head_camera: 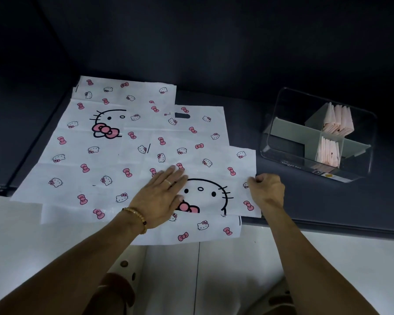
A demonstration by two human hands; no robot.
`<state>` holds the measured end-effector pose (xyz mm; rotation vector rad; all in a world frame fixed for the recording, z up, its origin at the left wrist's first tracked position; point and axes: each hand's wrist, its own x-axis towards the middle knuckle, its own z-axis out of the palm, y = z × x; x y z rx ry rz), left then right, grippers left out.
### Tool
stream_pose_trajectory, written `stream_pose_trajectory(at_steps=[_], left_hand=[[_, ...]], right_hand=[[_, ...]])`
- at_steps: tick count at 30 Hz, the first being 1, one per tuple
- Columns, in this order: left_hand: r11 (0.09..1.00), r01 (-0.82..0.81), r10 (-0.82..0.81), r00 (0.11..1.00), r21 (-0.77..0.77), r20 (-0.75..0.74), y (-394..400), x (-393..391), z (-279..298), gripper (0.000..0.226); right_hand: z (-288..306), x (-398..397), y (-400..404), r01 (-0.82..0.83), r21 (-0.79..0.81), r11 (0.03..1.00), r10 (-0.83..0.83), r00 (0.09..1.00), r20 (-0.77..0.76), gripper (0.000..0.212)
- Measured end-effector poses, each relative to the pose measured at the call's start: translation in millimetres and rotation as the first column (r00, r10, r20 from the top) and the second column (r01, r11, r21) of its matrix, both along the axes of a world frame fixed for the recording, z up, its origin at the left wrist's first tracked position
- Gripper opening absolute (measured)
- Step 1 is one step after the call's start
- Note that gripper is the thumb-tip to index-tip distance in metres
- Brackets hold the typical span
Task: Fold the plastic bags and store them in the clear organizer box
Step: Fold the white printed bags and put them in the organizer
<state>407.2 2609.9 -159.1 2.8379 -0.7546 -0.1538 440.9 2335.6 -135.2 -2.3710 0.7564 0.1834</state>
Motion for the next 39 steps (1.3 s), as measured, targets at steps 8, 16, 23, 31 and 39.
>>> stream_pose_trajectory(at_steps=[8, 16, 23, 31, 39], left_hand=[[0.989, 0.015, -0.015, 1.000, 0.145, 0.000, -2, -3, -6, 0.066], [0.981, 0.030, -0.030, 1.000, 0.193, -0.004, 2, -3, -8, 0.065], [0.984, 0.042, -0.044, 0.999, 0.171, 0.008, 3, -2, -5, 0.063], [0.990, 0.048, -0.045, 0.999, 0.132, -0.025, 4, -1, -4, 0.059], [0.992, 0.035, -0.026, 0.997, 0.120, -0.078, 4, -1, -3, 0.076]], right_hand=[[-11, -38, 88, -0.501, -0.521, 0.691, 0.705, 0.627, 0.332, 0.033], [-43, -50, 86, -0.730, -0.478, 0.489, 0.820, 0.571, -0.034, 0.061], [-35, -54, -2, -0.787, -0.487, 0.379, 0.830, 0.522, -0.198, 0.062], [-13, -60, -21, -0.743, -0.524, 0.416, 0.838, 0.537, -0.096, 0.062], [-10, -67, 3, -0.752, -0.593, 0.288, 0.932, 0.363, -0.009, 0.041]])
